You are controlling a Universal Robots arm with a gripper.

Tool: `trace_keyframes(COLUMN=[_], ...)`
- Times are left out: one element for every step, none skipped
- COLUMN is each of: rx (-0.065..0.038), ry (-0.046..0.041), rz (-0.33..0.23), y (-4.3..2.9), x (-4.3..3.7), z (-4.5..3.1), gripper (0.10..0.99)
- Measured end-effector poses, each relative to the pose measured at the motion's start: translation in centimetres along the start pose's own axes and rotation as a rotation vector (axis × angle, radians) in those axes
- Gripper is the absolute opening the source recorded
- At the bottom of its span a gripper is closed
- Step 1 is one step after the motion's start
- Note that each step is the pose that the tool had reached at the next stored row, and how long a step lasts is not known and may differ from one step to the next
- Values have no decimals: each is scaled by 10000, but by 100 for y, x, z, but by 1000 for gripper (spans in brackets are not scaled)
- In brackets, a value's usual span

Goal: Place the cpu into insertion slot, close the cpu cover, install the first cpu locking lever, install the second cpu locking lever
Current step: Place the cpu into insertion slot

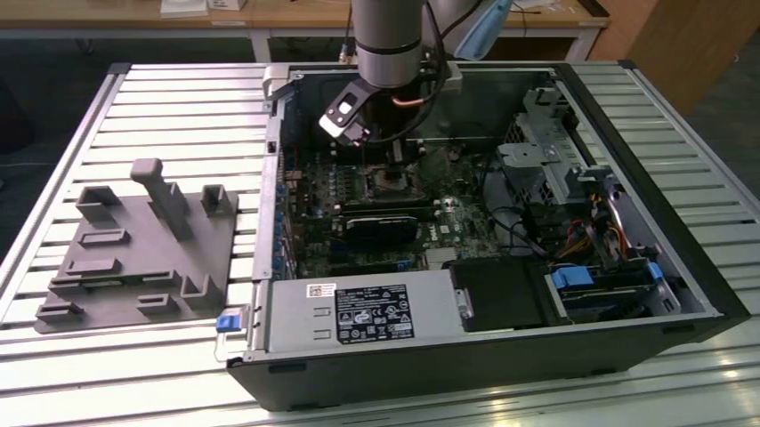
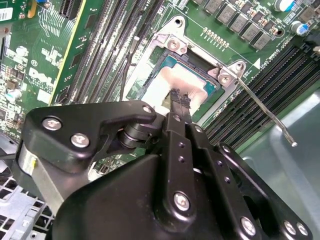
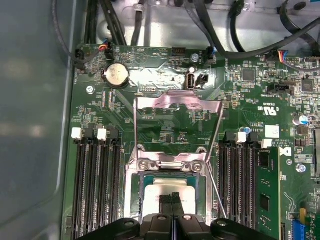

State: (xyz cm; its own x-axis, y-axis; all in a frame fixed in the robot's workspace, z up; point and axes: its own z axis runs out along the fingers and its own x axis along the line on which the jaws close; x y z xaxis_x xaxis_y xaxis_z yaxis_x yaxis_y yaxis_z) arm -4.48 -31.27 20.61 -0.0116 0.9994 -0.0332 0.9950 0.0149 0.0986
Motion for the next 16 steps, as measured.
trace_keyframes(rx=[4,8,12,16,18,20,18,18,18,18,18,18,18,22,24,23], ry=[-12,-24,-35,-47,-53,-56,-54,-53,-54,-54,-54,-53,-54,-58,-62,-61], rz=[113,230,342,464,529,535,535,536,536,536,536,535,535,535,535,535], y=[0,-1,-1,-1,-2,-3,-3,-3,-4,-5,-5,-6,-6,-7,-9,-9], x=[0,0,0,0,0,-1,0,1,1,1,1,1,1,1,0,0], z=[4,8,12,18,21,22,25,31,39,47,54,59,63,68,74,74], gripper=[106,106,106,106,106,106,106,106,106,106,106,106,106,106,106,106])
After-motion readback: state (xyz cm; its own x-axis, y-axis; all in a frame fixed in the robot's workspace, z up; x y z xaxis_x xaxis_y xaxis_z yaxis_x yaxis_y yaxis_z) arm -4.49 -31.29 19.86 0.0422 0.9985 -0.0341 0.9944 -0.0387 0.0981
